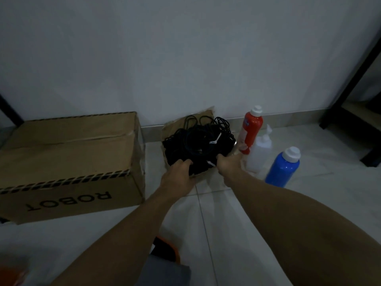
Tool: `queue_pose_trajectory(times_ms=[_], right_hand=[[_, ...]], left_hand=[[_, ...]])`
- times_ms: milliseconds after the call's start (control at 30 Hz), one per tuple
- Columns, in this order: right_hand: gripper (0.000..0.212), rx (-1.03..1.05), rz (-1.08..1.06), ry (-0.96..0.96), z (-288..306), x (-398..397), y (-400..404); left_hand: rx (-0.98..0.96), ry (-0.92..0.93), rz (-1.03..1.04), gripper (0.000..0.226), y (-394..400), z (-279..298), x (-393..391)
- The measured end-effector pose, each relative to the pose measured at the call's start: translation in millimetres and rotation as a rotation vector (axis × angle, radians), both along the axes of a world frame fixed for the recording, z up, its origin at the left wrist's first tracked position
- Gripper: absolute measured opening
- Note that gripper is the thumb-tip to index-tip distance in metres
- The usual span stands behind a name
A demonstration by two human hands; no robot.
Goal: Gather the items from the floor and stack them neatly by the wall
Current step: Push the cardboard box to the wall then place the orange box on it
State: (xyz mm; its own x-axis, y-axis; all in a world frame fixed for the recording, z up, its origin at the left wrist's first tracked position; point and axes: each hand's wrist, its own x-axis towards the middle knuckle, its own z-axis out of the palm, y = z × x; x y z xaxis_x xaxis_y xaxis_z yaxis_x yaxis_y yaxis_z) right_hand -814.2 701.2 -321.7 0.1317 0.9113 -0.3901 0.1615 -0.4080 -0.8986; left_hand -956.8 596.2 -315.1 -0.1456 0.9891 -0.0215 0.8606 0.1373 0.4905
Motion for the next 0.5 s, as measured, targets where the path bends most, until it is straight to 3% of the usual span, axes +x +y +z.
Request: queue_pose_trajectory(times_ms=[67,200,500], right_hand=[[0.063,-0.099,0.029,0.167,-17,-7,8],[0.055,-0.026,0.062,0.175,-27,-20,11],[0.041,-0.012,0.131,0.208,-27,-29,0]], left_hand=[[0.035,-0.014,-0.005,0.050,0,-4,-4],[-0.018,0.103,-0.043,0.015,4,-9,-10],[-0.041,0.158,-0.110,0.020,-3,-2,-26]])
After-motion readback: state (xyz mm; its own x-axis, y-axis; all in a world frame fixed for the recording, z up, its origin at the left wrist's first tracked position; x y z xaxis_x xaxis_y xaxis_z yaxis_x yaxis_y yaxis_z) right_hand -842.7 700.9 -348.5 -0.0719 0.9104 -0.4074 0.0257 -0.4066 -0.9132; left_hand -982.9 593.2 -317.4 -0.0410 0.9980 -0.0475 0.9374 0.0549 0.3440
